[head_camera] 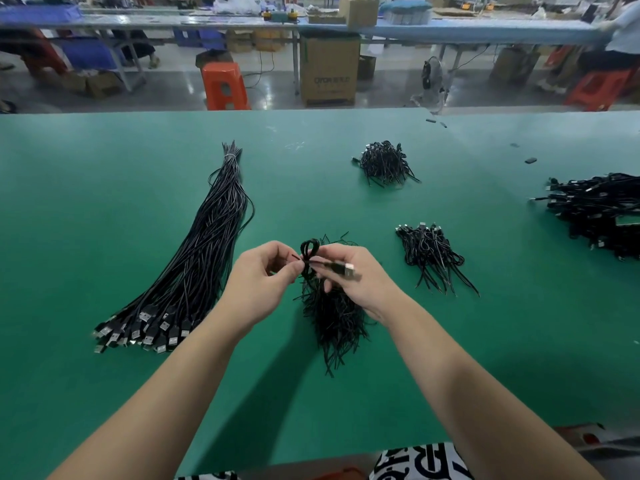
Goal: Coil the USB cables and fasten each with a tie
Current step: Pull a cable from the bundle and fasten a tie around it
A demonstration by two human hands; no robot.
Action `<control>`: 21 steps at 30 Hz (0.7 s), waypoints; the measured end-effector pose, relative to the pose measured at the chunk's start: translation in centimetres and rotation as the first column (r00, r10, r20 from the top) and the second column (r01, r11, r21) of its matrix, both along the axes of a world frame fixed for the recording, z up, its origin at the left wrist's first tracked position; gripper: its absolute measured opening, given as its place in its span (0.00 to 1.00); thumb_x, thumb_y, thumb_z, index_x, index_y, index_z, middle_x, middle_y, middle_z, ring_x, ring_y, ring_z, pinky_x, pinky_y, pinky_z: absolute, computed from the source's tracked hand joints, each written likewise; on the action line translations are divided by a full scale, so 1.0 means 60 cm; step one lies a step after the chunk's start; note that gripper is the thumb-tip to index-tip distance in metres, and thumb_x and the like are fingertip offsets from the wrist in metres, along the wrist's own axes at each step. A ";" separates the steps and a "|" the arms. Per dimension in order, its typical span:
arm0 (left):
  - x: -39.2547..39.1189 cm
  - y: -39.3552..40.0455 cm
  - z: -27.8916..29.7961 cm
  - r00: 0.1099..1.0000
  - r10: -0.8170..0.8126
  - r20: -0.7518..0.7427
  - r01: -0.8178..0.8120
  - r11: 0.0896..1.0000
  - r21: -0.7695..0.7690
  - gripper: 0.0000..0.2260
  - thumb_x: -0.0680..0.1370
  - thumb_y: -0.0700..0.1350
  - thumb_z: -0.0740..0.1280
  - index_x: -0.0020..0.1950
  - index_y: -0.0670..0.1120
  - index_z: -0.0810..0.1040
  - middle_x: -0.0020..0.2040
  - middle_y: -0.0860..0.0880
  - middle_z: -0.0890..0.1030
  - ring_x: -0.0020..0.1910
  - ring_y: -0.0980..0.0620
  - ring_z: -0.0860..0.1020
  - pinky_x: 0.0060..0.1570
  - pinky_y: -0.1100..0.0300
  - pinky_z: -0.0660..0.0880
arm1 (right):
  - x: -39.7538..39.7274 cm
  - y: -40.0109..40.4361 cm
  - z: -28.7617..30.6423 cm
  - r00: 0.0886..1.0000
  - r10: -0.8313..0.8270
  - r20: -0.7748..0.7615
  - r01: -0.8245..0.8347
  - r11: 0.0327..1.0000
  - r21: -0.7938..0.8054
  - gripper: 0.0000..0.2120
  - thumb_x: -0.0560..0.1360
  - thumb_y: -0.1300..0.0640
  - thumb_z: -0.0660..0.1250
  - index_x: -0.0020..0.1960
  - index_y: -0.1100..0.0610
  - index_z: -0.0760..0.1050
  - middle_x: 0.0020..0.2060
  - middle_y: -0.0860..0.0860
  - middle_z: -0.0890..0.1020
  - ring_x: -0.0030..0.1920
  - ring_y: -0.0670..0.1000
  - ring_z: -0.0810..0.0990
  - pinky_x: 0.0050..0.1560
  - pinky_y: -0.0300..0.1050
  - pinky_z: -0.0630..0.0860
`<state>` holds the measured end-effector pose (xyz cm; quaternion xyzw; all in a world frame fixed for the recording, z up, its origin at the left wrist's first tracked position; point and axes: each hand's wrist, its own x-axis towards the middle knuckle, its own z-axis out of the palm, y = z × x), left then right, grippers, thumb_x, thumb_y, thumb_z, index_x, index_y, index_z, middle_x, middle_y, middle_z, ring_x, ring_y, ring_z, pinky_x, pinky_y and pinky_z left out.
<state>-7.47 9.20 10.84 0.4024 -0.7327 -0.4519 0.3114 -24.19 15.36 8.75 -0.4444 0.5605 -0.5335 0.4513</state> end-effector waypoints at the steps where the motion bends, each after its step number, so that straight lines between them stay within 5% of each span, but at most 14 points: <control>1: 0.001 0.000 0.000 0.998 0.005 0.068 0.004 0.990 -0.139 0.04 0.78 0.40 0.71 0.43 0.46 0.79 0.34 0.56 0.78 0.30 0.62 0.72 0.34 0.67 0.67 | 0.001 0.000 -0.002 1.000 -0.012 -0.018 0.012 1.000 0.007 0.05 0.79 0.60 0.70 0.46 0.52 0.83 0.33 0.49 0.80 0.29 0.49 0.73 0.35 0.39 0.73; 5: 0.005 0.004 0.001 0.967 0.036 0.251 0.149 0.719 -0.679 0.03 0.76 0.36 0.71 0.45 0.42 0.79 0.40 0.49 0.79 0.41 0.46 0.77 0.44 0.50 0.73 | 0.009 -0.005 -0.007 1.000 -0.014 -0.027 0.016 0.998 0.057 0.05 0.81 0.56 0.67 0.47 0.55 0.79 0.26 0.45 0.74 0.26 0.46 0.67 0.27 0.39 0.67; 10: 0.011 -0.002 0.001 0.947 0.075 0.311 0.235 0.494 -0.837 0.03 0.76 0.35 0.70 0.44 0.42 0.80 0.38 0.48 0.79 0.38 0.42 0.76 0.39 0.48 0.72 | 0.008 -0.010 -0.001 0.996 0.013 0.092 -0.021 0.996 0.089 0.05 0.81 0.55 0.67 0.54 0.54 0.72 0.27 0.45 0.76 0.24 0.45 0.66 0.24 0.39 0.66; 12: 0.013 -0.001 0.002 0.955 0.052 0.291 0.213 0.561 -0.800 0.02 0.77 0.38 0.69 0.44 0.42 0.80 0.39 0.48 0.79 0.40 0.43 0.76 0.41 0.48 0.71 | 0.008 -0.009 0.002 0.990 0.068 0.121 -0.076 0.995 0.058 0.02 0.82 0.57 0.65 0.52 0.55 0.72 0.30 0.49 0.80 0.25 0.47 0.67 0.25 0.40 0.68; 16: 0.017 -0.001 0.004 0.991 0.029 0.127 0.042 0.851 -0.524 0.05 0.78 0.39 0.70 0.44 0.46 0.78 0.39 0.55 0.80 0.40 0.57 0.75 0.44 0.62 0.71 | 0.005 -0.007 0.006 0.955 0.167 0.243 -0.164 0.986 -0.033 0.08 0.82 0.65 0.63 0.56 0.56 0.78 0.40 0.54 0.85 0.31 0.48 0.75 0.36 0.44 0.80; 18: 0.016 -0.007 0.004 0.995 0.047 0.089 -0.011 0.926 -0.376 0.07 0.77 0.40 0.70 0.42 0.49 0.78 0.35 0.58 0.79 0.38 0.61 0.75 0.38 0.70 0.68 | 0.004 -0.006 0.005 0.957 0.199 0.211 -0.190 0.980 -0.063 0.11 0.79 0.67 0.67 0.59 0.56 0.79 0.45 0.53 0.85 0.33 0.47 0.77 0.40 0.43 0.82; 21: 0.015 -0.012 0.003 0.998 0.029 0.058 -0.015 0.973 -0.230 0.07 0.77 0.40 0.71 0.41 0.49 0.78 0.32 0.63 0.78 0.32 0.63 0.73 0.34 0.69 0.67 | 0.009 -0.010 0.001 0.987 0.134 0.087 -0.126 0.988 -0.088 0.10 0.75 0.64 0.73 0.55 0.55 0.83 0.42 0.53 0.84 0.32 0.45 0.77 0.35 0.40 0.78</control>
